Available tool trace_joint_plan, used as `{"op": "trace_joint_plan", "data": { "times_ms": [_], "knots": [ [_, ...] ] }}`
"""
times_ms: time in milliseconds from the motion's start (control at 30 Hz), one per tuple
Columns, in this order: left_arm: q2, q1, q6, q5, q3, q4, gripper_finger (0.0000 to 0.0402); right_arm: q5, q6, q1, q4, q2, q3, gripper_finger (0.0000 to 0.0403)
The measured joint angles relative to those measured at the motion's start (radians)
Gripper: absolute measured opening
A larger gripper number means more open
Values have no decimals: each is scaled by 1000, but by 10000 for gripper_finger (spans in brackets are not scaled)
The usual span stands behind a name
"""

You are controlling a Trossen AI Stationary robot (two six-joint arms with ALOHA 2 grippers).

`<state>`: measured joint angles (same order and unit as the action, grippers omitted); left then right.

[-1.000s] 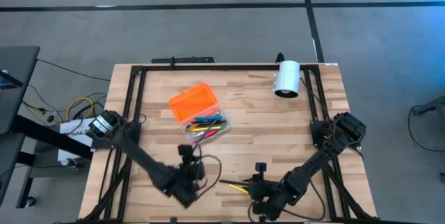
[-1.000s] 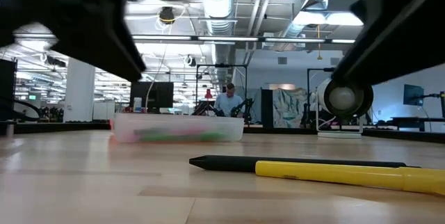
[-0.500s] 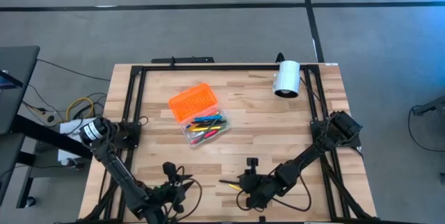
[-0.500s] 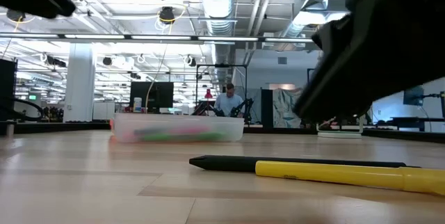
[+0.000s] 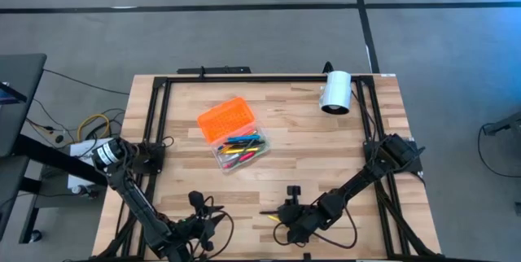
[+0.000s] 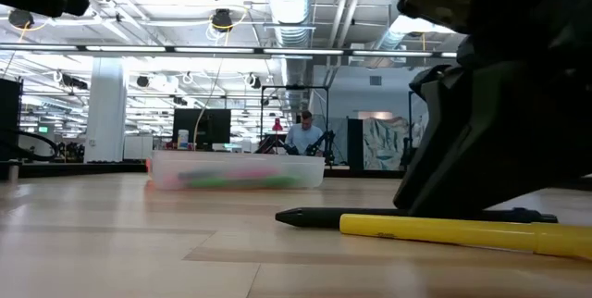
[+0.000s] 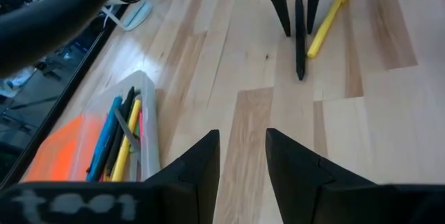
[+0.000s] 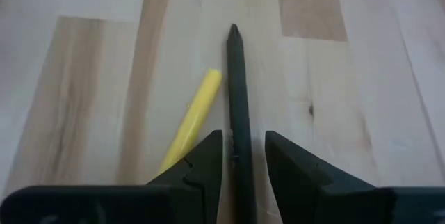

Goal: Pick & place school supplies into a supply box
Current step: Put the black pen into the supply box

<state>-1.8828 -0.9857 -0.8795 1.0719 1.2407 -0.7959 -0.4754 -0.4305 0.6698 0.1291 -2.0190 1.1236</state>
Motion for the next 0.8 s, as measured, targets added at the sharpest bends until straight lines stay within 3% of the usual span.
{"op": "trace_joint_plan", "data": {
  "times_ms": [167, 400, 700, 800],
  "knots": [
    [0, 2, 0, 11, 0, 0, 110, 1, -18, -11, 16, 0, 0, 102],
    [0, 1, -4, 11, 0, 0, 110, 81, -196, -66, 136, 9, 8, 96],
    [0, 1, -19, 9, 0, 0, 109, 81, -116, -84, 149, 7, 5, 15],
    [0, 1, -19, 9, -1, 0, 109, 68, -111, -85, 146, 6, 4, 16]
  ]
}}
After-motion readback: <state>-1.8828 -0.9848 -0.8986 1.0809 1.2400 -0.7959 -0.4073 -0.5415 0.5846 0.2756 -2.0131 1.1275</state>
